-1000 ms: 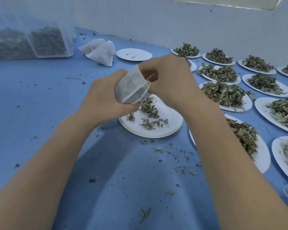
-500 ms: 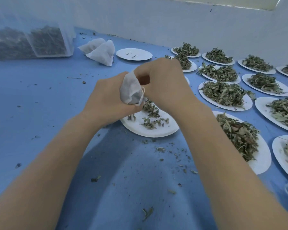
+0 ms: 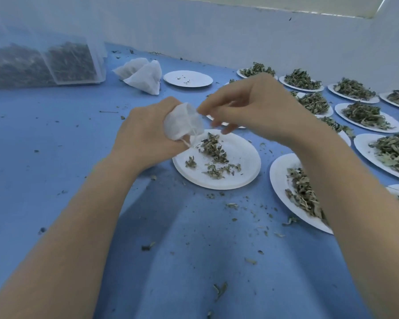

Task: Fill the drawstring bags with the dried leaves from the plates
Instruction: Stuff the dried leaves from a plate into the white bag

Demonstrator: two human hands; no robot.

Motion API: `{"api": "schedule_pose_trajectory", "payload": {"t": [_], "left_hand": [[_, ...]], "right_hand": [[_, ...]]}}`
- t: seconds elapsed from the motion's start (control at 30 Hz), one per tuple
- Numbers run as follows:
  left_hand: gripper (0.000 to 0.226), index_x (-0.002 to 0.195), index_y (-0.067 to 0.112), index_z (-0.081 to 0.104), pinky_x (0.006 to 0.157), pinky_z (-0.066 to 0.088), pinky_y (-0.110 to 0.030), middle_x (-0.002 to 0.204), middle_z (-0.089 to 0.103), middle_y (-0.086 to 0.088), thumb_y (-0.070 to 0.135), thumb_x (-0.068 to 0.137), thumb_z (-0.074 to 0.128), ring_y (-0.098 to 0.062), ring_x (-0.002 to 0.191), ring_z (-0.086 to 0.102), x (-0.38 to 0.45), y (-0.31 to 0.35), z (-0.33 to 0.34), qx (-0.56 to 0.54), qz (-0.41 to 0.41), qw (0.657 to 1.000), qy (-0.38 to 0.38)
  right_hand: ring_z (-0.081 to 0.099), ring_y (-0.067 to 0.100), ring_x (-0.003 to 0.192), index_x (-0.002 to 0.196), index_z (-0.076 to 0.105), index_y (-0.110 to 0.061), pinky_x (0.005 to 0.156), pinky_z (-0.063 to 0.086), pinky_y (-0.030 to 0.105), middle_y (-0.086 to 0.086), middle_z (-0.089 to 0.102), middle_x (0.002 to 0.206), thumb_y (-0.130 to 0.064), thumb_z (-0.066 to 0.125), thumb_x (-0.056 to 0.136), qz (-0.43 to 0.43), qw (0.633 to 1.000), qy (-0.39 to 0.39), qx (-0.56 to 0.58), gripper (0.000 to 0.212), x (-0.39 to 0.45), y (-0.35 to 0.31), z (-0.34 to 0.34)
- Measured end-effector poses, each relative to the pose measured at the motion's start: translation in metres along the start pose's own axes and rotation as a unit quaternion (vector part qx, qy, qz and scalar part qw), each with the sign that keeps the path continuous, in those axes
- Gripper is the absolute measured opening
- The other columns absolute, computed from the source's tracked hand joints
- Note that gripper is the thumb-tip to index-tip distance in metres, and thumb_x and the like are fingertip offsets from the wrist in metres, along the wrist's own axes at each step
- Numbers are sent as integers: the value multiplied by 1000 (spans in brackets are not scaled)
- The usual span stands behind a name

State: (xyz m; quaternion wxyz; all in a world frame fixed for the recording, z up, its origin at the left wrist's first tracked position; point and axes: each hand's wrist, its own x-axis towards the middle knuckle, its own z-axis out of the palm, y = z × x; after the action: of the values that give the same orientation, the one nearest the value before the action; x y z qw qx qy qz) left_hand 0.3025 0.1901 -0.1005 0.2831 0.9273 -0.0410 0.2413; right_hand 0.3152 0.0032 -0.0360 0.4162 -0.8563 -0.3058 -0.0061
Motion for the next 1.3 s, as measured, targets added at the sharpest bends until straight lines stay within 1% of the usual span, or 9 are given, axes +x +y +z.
{"api": "schedule_pose_trajectory", "payload": {"t": [0.13, 0.3, 0.5, 0.67, 0.8, 0.87, 1.0, 1.13, 1.3], "left_hand": [[40, 99, 33, 55, 76, 42, -31, 87, 56, 13, 47, 61, 59, -16, 86, 48, 0, 1, 0, 15, -8, 1000, -10], [40, 103, 30, 56, 78, 45, -36, 94, 61, 7, 41, 66, 65, -23, 93, 53, -1, 1, 0, 13, -16, 1000, -10], [38, 99, 36, 53, 72, 41, -33, 86, 53, 12, 42, 64, 66, -16, 87, 46, 0, -2, 0, 10, -23, 1000, -12], [41, 100, 35, 53, 72, 40, -32, 87, 52, 11, 48, 62, 63, -17, 87, 44, 0, 0, -2, 10, -34, 999, -22], [43, 104, 32, 55, 77, 45, -37, 91, 58, 7, 45, 64, 63, -22, 94, 50, -1, 0, -3, 4, -38, 999, -26], [40, 104, 34, 54, 79, 47, -39, 93, 59, 8, 42, 66, 64, -22, 96, 51, -1, -1, -3, 1, -45, 999, -22], [37, 102, 37, 53, 78, 45, -36, 88, 55, 10, 40, 68, 66, -18, 92, 48, 0, -3, -3, 0, -48, 999, -19], [36, 101, 37, 52, 77, 46, -38, 89, 55, 9, 40, 68, 66, -20, 92, 48, 0, -2, -2, 6, -41, 999, -27], [38, 102, 38, 51, 74, 42, -34, 90, 54, 11, 42, 66, 63, -16, 89, 43, 0, -3, -2, 9, -42, 999, -30]], "right_hand": [[65, 14, 86, 97, 69, -22, 73, 47, 11, -3, 68, 101, 4, 38, 87, 73, 974, -19, -213, 41, 17, 24, 6], [47, 20, 120, 126, 56, -21, 92, 38, 27, 4, 50, 132, 5, 36, 91, 68, 937, -117, -322, 48, 31, 46, 29], [48, 22, 119, 125, 58, -25, 99, 41, 36, 0, 53, 131, 7, 35, 87, 32, 917, -181, -353, 55, 17, 52, 26], [52, 15, 113, 127, 55, -31, 91, 43, 27, -10, 55, 118, 9, 31, 86, 1, 930, -170, -326, 62, 12, 40, 21], [57, 2, 83, 120, 58, -42, 77, 44, 22, -9, 51, 137, 11, 32, 80, -37, 927, -209, -308, 71, 14, 32, 39], [59, 17, 95, 118, 60, -43, 83, 48, 33, -5, 57, 130, 9, 33, 80, -52, 923, -220, -313, 70, 9, 34, 40], [54, 11, 114, 113, 67, -33, 98, 40, 29, -13, 61, 125, 8, 38, 80, -71, 920, -226, -311, 59, -7, 39, 23], [51, 15, 119, 114, 66, -32, 100, 40, 31, -8, 57, 129, 10, 36, 81, -40, 941, -177, -285, 61, -6, 42, 17], [45, 22, 122, 131, 50, -33, 97, 39, 34, 2, 46, 137, 8, 32, 87, 23, 911, -205, -357, 63, 3, 44, 26]]}}
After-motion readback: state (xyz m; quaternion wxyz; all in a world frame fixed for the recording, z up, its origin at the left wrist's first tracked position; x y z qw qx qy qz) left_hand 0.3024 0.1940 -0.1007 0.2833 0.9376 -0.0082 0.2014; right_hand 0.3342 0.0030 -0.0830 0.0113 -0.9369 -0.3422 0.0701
